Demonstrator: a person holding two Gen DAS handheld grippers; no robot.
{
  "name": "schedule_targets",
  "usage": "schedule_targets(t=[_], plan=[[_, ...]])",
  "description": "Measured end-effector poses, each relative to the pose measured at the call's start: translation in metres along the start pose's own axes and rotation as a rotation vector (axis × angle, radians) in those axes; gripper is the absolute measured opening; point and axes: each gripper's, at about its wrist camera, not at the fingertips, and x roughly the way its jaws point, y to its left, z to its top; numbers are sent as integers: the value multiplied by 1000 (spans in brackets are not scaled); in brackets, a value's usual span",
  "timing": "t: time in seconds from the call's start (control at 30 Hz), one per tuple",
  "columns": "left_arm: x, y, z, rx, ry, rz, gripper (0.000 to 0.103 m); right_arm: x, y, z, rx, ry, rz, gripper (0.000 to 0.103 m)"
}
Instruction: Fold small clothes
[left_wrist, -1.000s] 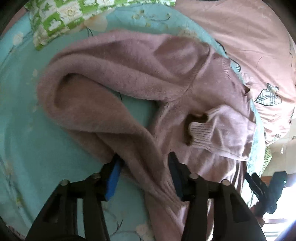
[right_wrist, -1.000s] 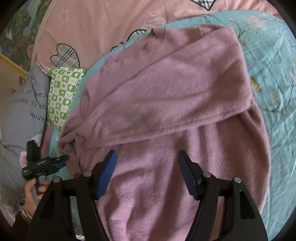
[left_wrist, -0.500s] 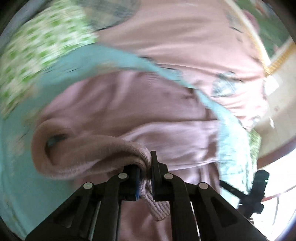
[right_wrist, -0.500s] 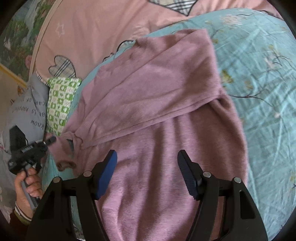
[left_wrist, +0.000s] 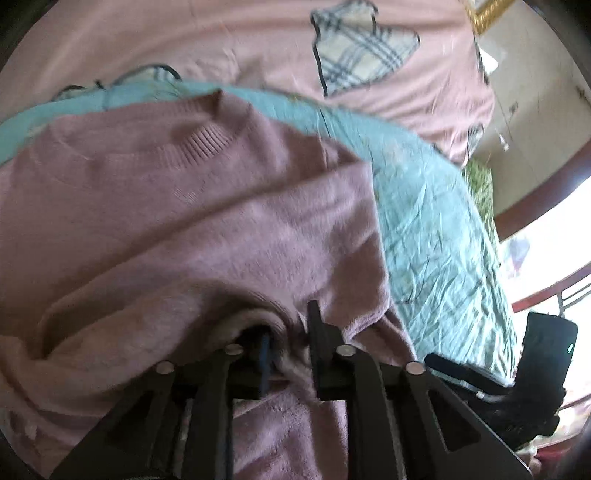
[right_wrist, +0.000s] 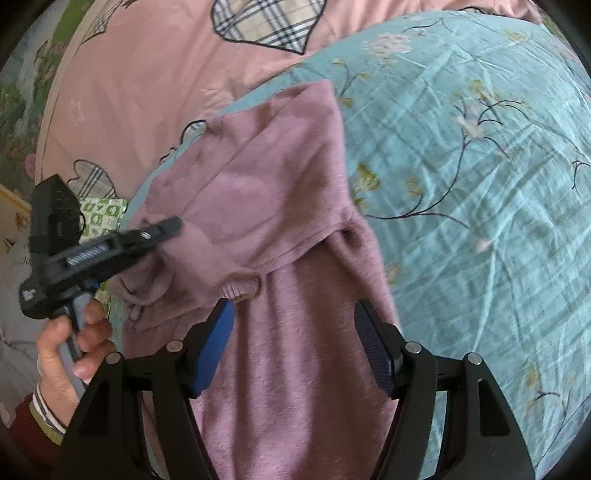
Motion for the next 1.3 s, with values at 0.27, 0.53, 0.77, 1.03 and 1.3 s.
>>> schedule_targets(t=[0.27,0.53,0.77,1.03,1.3], plan=[[-44,27,-28,-30,-41,-7,33,16,9,10,-47,11,23,68],[-118,95,-95,-127,-131,231,36,42,61,16,-304,-1,-9,68],[-130,166,-126,-222,-102,426,38,87,89,28,-524,44,-119,68],[-122,178,-114,-203,-123,498,38,72,79,49,-258,213,317,14],[-125,183,-113,-253,-144,475,35,28,-9,94,288,39,592,12]])
